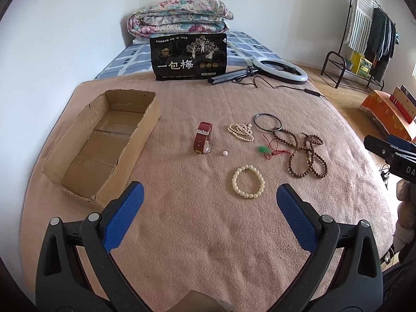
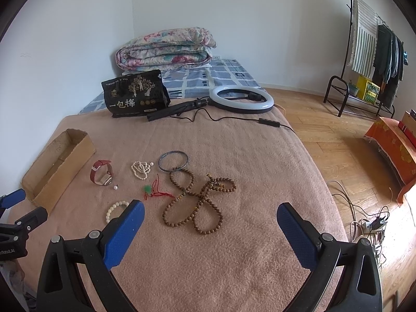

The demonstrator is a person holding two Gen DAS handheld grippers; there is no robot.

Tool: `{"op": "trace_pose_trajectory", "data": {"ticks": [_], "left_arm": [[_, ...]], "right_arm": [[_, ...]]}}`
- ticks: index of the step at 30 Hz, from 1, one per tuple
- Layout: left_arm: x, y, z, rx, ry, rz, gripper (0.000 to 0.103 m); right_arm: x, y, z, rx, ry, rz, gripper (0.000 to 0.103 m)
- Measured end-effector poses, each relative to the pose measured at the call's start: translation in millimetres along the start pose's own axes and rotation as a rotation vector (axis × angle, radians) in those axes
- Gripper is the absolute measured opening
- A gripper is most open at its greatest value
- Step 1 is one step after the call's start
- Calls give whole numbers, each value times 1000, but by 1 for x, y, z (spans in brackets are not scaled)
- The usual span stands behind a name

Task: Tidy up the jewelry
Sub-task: 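Lower left gripper onto cream bead bracelet while right gripper reaches toward brown prayer beads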

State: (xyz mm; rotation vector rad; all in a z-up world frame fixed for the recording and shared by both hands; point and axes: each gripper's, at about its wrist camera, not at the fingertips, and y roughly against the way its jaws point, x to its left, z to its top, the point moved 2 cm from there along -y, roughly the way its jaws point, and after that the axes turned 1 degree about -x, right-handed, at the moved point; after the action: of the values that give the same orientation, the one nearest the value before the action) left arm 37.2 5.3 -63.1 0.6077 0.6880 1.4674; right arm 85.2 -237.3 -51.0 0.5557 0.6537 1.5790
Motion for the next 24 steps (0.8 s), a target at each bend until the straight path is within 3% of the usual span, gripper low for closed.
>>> {"op": "trace_pose_trajectory", "data": {"ticks": [7,11,17,22,24], "left_arm": [[-4,-31,-5,63,-12,-29,94],[-6,-50,-4,110,7,-67,82],[-15,-78,-3,160,11,-114,68],[-19,-102,1,220,65,-175,58],[-21,-109,2,232,76,-186,55]], "right_arm": [[-7,-29,-1,45,-17,48,102],[-8,-50,-1,102,1,67,93],[-3,-77,-1,165,58,60,92],[-3,-107,-3,270,-28,143,92],[-4,-120,-4,313,-63,158,87]]}}
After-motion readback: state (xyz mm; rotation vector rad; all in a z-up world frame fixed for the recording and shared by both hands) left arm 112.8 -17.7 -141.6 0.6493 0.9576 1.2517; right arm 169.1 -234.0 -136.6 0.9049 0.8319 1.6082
